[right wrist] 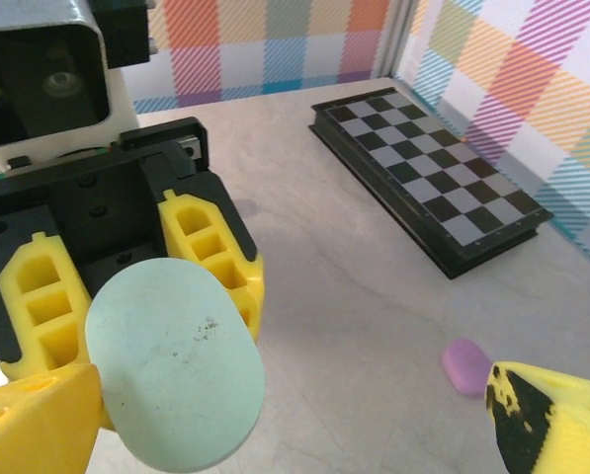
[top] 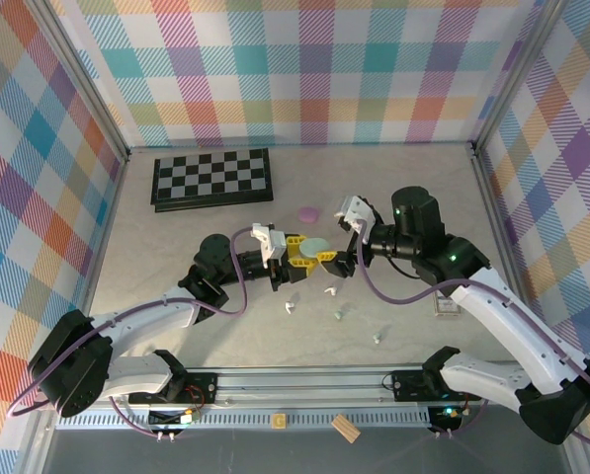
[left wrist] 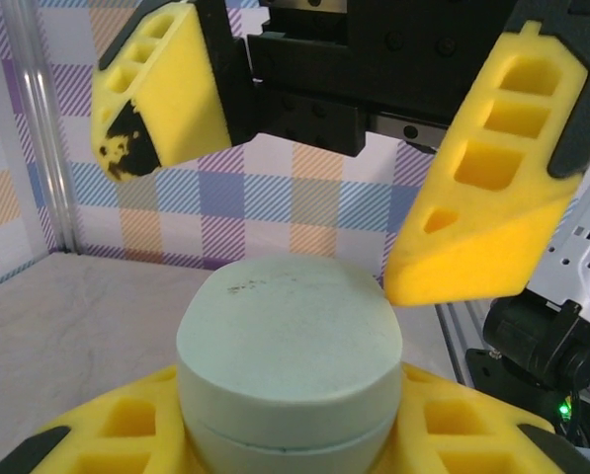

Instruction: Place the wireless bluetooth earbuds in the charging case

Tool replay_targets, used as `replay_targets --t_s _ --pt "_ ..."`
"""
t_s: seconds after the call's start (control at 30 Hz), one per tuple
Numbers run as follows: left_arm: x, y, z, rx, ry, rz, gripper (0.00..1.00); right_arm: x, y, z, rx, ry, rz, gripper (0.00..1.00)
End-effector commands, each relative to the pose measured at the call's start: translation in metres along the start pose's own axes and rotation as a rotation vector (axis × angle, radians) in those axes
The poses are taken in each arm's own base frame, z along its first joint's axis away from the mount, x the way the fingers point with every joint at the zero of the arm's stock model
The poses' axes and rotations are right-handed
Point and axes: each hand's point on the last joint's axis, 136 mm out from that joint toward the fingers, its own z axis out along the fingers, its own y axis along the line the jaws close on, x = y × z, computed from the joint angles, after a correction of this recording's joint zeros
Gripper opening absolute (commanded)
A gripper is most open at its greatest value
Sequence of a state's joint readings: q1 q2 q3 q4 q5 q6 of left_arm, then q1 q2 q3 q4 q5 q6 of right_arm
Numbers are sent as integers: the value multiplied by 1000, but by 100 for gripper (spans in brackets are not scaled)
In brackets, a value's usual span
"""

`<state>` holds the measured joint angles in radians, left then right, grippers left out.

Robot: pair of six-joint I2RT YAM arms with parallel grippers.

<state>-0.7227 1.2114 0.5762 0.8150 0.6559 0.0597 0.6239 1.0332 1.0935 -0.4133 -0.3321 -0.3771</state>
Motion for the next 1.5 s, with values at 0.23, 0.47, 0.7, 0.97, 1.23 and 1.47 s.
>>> replay_targets --t_s 0.23,0.47,0.7,0.97,1.23,1.47 --pt "-17 -19 -2 93 -46 40 34 -14 -42 1 201 -42 79 96" --pt "-15 -19 -5 79 -40 43 34 -22 -38 -1 170 -54 114 96" --pt "-5 -11 -7 26 -22 49 34 -41 -14 -23 81 -151 158 98" --pt "-2 1 -16 -25 -18 45 34 -25 -18 -50 126 -225 375 99" --pt "-2 8 -24 -54 -9 53 34 68 -42 -59 287 -55 784 99" --pt "-2 10 -25 -61 1 55 34 167 -19 -37 328 246 1102 100"
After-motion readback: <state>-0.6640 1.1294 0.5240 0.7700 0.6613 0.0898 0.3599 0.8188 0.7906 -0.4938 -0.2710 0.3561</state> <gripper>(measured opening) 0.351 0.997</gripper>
